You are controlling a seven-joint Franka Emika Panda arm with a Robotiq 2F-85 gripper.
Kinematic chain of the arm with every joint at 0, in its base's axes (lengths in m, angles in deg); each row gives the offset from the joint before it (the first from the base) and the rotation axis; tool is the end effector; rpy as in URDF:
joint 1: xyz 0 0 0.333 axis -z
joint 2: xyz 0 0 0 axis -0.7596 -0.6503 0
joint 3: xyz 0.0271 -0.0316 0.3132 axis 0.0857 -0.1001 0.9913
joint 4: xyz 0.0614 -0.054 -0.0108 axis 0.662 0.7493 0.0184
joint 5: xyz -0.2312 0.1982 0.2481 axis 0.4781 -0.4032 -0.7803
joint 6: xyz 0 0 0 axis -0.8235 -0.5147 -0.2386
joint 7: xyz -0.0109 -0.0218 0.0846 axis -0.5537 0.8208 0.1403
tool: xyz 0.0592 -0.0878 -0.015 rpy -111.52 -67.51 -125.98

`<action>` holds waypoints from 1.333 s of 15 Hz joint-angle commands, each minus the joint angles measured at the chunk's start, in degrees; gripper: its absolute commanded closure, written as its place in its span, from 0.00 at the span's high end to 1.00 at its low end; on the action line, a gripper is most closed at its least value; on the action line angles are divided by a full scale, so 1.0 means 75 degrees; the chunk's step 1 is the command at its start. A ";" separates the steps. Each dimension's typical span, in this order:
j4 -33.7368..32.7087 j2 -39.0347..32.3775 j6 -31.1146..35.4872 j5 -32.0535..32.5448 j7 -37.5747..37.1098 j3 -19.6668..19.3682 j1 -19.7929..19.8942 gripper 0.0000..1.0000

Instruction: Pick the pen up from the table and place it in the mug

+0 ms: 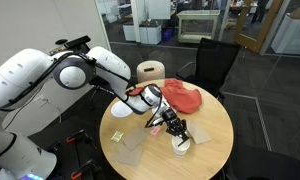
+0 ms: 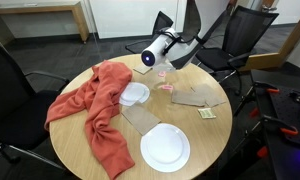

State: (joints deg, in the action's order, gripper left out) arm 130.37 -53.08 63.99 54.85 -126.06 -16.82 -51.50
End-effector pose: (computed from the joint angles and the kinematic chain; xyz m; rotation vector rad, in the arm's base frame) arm 0.6546 -0.1333 0.0578 1.4662 -1.3067 0.9362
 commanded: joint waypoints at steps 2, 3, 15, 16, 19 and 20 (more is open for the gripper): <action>-0.0315 -0.0142 -0.0256 -0.0148 0.0145 0.0123 0.0060 0.51; -0.0319 -0.0133 -0.0265 -0.0156 0.0126 0.0114 0.0055 0.58; 0.0298 0.0763 -0.0233 -0.0050 -0.0161 0.0068 -0.0017 1.00; 0.0386 0.0896 -0.0240 -0.0040 -0.0202 0.0070 -0.0031 1.00; 0.0590 0.1240 -0.0265 -0.0005 -0.0264 0.0077 -0.0057 1.00; 0.0662 0.1346 -0.0253 0.0012 -0.0272 0.0084 -0.0059 1.00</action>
State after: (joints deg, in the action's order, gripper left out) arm 130.70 -47.63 63.40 54.46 -126.13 -16.70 -51.55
